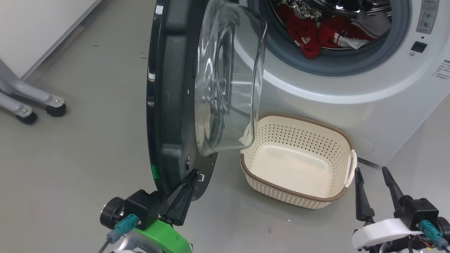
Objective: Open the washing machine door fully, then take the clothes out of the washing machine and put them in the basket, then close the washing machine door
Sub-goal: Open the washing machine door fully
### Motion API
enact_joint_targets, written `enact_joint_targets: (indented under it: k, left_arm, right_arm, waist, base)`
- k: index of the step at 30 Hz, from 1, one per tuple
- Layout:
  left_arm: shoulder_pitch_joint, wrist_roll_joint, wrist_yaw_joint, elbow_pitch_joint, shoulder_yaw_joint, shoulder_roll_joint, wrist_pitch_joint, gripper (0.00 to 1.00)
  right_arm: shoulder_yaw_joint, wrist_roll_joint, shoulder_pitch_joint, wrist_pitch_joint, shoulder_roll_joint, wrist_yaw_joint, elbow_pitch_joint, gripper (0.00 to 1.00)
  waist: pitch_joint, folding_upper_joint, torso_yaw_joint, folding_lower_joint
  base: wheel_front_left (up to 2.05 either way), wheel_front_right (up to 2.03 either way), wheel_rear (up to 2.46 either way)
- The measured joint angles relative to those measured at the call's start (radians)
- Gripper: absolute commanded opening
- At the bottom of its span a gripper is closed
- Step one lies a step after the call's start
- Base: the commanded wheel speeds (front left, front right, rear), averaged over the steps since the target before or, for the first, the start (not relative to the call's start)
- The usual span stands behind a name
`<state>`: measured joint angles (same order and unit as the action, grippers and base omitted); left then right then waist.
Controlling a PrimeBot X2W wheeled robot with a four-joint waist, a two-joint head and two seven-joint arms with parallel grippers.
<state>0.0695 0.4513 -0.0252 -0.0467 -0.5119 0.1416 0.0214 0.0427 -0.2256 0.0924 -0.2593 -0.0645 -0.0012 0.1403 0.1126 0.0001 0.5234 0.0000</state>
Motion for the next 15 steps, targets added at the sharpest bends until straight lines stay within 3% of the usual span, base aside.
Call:
enact_joint_targets:
  k: [15]
  left_arm:
    - [-0.014,-0.012,0.071,0.048,0.092,0.033,0.025,0.0]
  right_arm:
    - [0.011,0.018,-0.001,0.0,0.002,0.018,0.01,1.0]
  waist:
    - [0.007,0.0,0.007,0.0]
  base:
    - [0.0,0.0,0.0]
